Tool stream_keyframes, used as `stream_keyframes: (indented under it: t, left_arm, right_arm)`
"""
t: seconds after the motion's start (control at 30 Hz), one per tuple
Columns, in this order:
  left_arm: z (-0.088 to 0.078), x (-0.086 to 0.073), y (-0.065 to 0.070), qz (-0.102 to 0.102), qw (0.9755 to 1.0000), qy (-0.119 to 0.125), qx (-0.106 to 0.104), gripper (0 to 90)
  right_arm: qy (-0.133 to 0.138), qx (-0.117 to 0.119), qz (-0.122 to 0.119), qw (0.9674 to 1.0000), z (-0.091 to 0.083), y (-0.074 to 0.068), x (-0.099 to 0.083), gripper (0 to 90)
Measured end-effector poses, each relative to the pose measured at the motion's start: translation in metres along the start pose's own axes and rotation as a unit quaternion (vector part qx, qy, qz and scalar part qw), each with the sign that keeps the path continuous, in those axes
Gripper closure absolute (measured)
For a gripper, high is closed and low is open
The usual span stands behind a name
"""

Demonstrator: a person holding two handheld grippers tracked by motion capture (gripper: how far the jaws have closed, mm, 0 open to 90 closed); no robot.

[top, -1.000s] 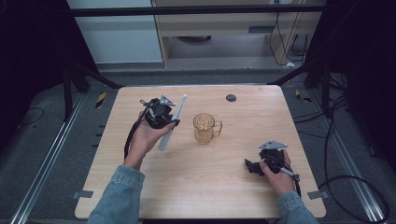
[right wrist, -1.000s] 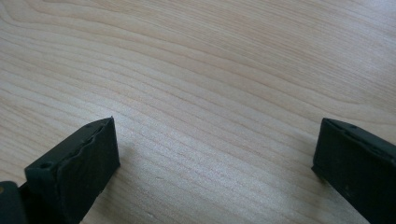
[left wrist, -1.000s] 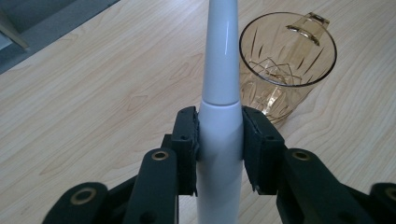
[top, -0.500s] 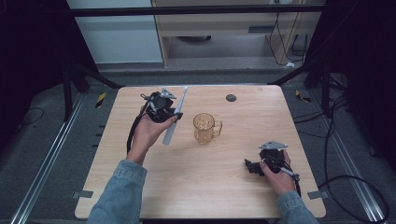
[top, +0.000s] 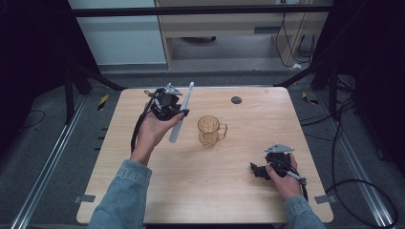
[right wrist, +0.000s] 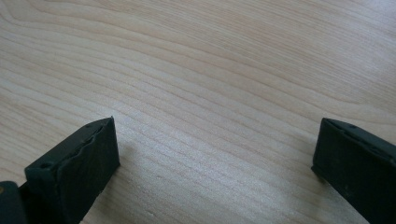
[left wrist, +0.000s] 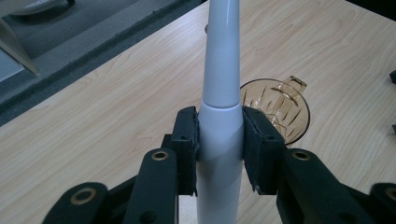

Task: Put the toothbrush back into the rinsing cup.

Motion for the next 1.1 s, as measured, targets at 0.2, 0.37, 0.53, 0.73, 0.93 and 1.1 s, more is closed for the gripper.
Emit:
stream_keyframes:
  t: [0.2,0.37,0.53,0.73,0.93,1.1]
  left_arm:
    - [-0.004,0.009,0.004,0.009,1.0,0.003,0.0,67.6]
    - [-0.009,0.017,0.004,0.009,0.9999,0.012,0.001,67.6]
    - [-0.009,0.025,0.006,0.012,0.9998,0.016,0.003,67.5]
    - [-0.005,0.033,0.014,0.031,0.9995,0.007,0.002,67.5]
    - [-0.002,0.043,0.018,0.035,0.9993,0.008,0.001,67.5]
    - [-0.001,0.049,0.022,0.039,0.9992,0.012,-0.004,67.5]
  right_arm:
    - [0.0,0.001,-0.002,1.0,0.0,0.0,0.0,0.4]
    - [0.0,0.001,-0.002,1.0,0.0,0.0,0.0,0.4]
    - [0.0,0.001,-0.002,1.0,0.0,0.0,0.0,0.4]
    - [0.0,0.001,-0.002,1.0,0.0,0.0,0.0,0.4]
    - [0.0,0.001,-0.003,1.0,0.0,0.0,0.0,0.4]
    - [-0.001,0.002,-0.002,1.0,0.0,0.0,0.0,0.4]
Point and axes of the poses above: each handheld gripper's, and its own axes: z roughly forward along the jaws, x roughly out of its top, y roughly to its right, the point moved 9 cm from there along z, roughly forward along the jaws, and after that the axes turned 8 degrees about z, right-handed, at the moved point
